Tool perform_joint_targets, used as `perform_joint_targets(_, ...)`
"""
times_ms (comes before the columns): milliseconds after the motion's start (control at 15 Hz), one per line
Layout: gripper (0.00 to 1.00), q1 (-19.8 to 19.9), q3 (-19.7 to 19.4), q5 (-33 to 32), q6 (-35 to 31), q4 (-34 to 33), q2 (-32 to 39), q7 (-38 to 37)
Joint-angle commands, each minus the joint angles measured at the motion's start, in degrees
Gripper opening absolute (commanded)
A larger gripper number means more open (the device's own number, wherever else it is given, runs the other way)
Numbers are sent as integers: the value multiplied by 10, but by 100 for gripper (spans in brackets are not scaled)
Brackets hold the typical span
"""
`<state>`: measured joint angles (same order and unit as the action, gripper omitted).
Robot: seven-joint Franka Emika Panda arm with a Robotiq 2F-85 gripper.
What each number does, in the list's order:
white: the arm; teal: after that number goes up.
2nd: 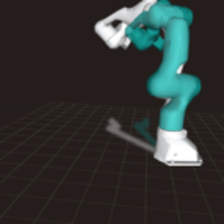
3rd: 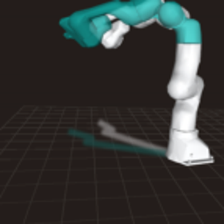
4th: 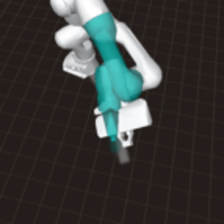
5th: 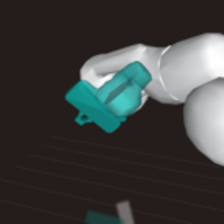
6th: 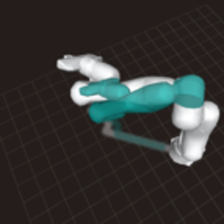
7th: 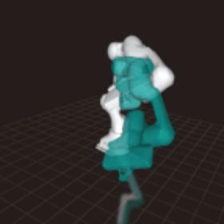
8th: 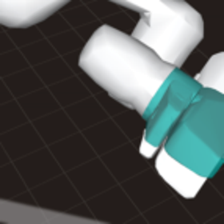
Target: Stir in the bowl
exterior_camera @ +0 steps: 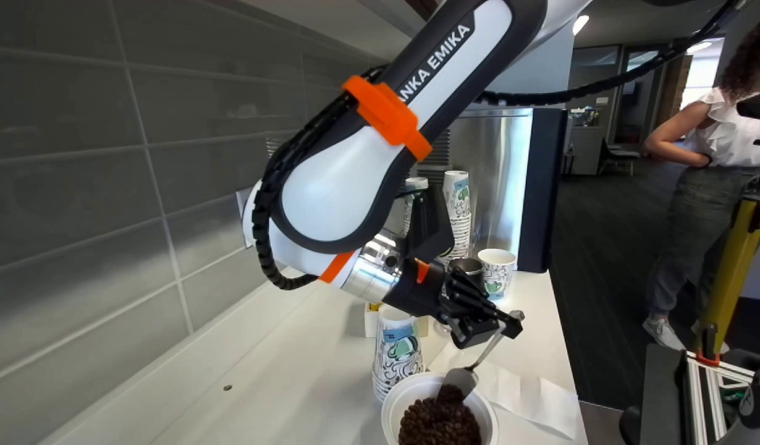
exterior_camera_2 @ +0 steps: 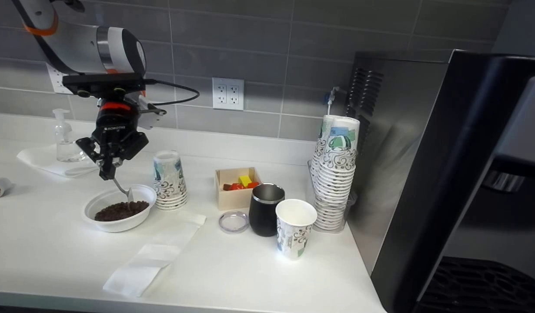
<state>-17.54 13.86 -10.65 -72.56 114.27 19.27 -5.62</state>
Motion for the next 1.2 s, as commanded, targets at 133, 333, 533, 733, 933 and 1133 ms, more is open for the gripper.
perform_joint_targets(133, 1, 1, 1, -5, 30, 1, -5, 16)
perform_joint_targets(333, 1, 4, 5, 3, -4, 0, -5, 37)
perform_joint_targets(533, 1, 13, 3, 14, -53, 11, -21, 54)
perform_joint_targets(733, 1, 24, 0, 23, -90, 28, -40, 76)
perform_joint_targets(933, 1, 39, -1, 39, -124, 56, -70, 105)
perform_joint_targets(1133, 1, 53, -1, 59, -159, 92, -103, 142)
